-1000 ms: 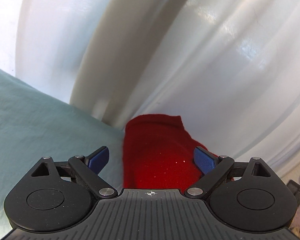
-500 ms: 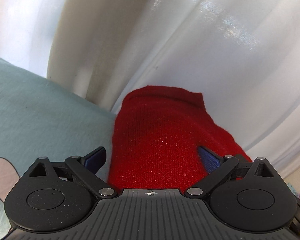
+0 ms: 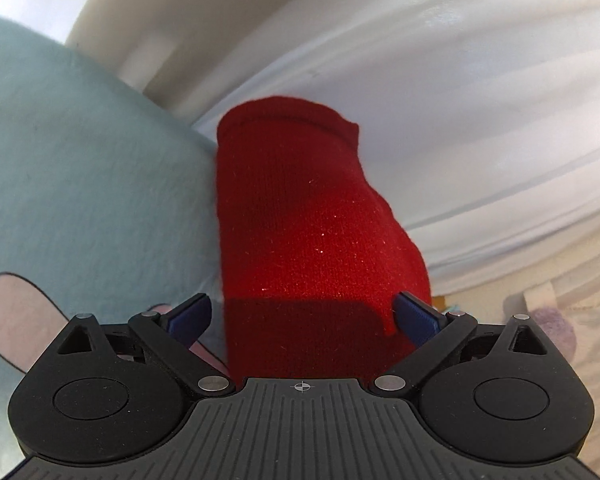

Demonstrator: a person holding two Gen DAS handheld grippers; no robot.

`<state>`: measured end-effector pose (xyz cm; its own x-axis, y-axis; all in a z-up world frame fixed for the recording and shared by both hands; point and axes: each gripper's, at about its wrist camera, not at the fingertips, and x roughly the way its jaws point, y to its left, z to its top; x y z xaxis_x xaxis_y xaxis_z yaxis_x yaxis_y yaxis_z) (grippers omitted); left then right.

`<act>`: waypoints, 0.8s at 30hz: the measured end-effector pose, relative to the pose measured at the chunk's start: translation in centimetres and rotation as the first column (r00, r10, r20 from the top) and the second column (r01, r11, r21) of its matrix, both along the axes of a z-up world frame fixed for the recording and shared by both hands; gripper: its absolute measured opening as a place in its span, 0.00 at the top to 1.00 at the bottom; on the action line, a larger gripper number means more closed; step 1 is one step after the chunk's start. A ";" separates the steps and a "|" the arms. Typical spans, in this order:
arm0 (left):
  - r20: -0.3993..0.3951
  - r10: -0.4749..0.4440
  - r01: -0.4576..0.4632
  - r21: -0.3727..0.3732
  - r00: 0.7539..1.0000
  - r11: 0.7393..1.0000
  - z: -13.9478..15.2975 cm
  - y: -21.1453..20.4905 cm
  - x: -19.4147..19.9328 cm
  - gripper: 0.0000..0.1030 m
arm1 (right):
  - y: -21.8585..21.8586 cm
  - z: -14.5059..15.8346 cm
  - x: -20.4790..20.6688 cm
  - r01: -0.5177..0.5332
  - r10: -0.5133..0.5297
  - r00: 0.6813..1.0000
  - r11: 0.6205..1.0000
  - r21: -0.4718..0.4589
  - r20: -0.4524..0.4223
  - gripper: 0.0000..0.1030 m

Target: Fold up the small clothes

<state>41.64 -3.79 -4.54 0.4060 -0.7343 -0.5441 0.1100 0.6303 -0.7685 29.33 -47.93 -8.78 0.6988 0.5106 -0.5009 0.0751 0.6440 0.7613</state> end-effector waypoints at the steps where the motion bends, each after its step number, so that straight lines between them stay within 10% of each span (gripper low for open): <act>1: -0.023 0.002 -0.003 -0.023 1.000 1.000 -0.5 -0.1 0.3 0.02 | 0.4 -0.7 0.5 -0.011 0.011 1.000 1.000 0.015 -0.009 0.17; 10: -0.040 -0.014 0.012 -0.046 0.999 0.999 -1.4 -1.6 1.8 0.13 | 1.4 -2.6 3.5 -0.094 0.098 0.995 0.976 0.198 -0.013 0.27; 24: 0.123 0.087 -0.083 -0.036 0.989 0.996 4.1 2.1 -5.4 0.32 | 7.1 2.9 1.5 -0.127 0.117 0.990 0.984 0.128 0.078 0.49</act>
<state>36.21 -1.66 -0.48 0.5309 -0.7098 -0.4630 0.1528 0.6176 -0.7715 30.82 -40.87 -5.85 0.6584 0.6526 -0.3751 -0.0545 0.5384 0.8409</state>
